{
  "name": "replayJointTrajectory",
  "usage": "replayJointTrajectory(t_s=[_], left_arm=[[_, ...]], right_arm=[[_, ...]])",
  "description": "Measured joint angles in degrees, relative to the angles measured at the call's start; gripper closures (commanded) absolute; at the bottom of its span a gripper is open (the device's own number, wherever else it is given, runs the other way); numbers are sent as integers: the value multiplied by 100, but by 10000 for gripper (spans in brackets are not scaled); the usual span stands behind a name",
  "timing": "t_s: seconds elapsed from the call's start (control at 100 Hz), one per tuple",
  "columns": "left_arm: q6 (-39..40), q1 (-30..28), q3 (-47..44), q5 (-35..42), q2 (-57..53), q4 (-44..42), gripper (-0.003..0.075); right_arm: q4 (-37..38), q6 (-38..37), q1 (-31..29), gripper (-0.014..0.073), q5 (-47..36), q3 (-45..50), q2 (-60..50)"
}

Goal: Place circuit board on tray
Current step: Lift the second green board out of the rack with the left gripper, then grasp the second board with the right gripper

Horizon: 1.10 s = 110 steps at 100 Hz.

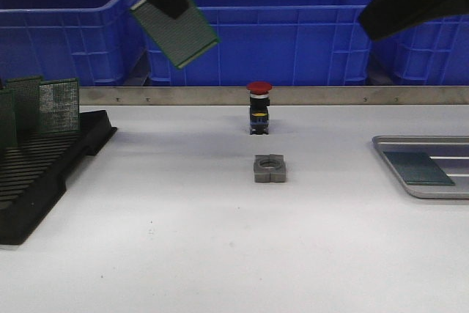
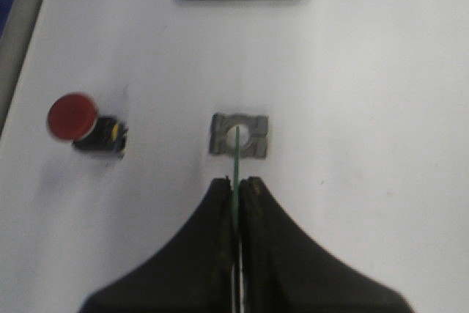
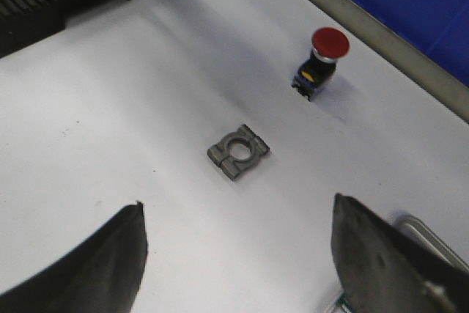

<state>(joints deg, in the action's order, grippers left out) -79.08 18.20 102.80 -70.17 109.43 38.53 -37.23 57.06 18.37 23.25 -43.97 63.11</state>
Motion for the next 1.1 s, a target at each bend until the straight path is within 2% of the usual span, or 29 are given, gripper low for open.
replayJointTrajectory(t_s=[0.2,0.34,0.54,0.87,0.92,0.96,1.1], left_arm=[[-82,702,0,-10,0,76,740],[-217,968,0,-14,0,76,740],[-260,1102,0,-14,0,76,740],[-274,1115,0,-14,0,76,741],[-274,1115,0,-14,0,76,741],[-274,1115,0,-14,0,76,741],[-274,1115,0,-136,0,53,740]], right_arm=[[0,82,459,55,-83,0,0],[0,166,658,55,-83,0,29],[-2,266,728,55,-456,-27,338],[-68,344,732,67,-291,-864,1470],[-92,355,732,116,-159,-970,1589],[-106,359,732,194,-27,-1026,1678],[-191,368,741,598,216,-1052,1831]])
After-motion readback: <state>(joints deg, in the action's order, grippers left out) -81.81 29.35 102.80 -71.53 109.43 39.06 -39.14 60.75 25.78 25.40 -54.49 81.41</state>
